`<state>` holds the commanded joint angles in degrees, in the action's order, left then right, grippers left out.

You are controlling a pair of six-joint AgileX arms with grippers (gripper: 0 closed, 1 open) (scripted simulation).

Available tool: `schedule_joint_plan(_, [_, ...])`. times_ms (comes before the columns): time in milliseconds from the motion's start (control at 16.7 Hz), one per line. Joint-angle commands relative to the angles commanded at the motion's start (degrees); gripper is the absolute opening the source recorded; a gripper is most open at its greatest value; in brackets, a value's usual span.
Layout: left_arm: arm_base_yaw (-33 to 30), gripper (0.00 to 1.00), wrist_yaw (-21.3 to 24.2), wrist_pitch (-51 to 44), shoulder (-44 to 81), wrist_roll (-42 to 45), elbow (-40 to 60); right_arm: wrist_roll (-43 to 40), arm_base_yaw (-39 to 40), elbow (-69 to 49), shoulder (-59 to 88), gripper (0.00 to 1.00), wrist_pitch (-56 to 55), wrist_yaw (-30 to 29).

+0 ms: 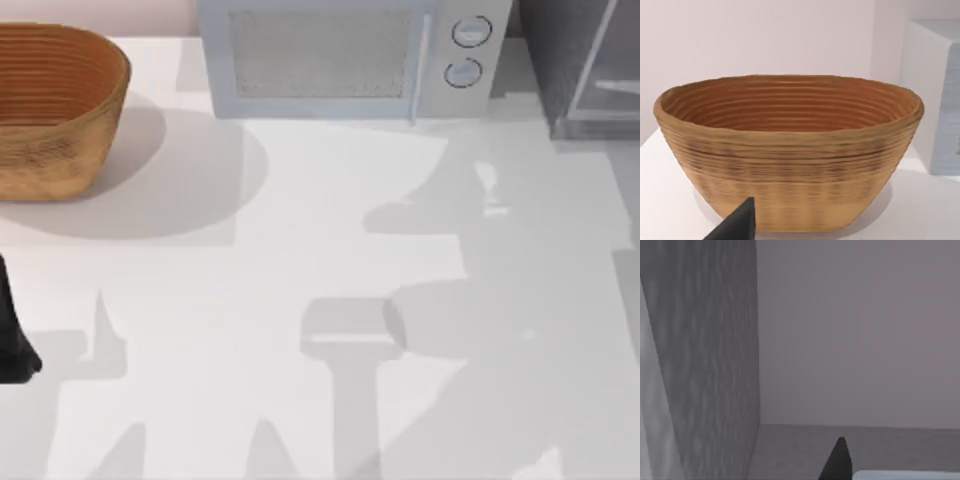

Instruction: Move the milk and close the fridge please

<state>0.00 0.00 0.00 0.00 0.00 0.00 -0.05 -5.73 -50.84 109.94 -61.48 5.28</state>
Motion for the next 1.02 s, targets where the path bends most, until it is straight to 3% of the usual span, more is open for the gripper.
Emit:
schedule_joint_plan(420, [0.0,1.00,0.0,0.0,0.0,0.0,0.0,0.0,-5.3,-19.0,18.2,0.00,5.5,5.5])
schedule_joint_plan(1020, [0.0,1.00,0.0,0.0,0.0,0.0,0.0,0.1,-6.0,-21.2,20.8,0.00,6.5,6.4])
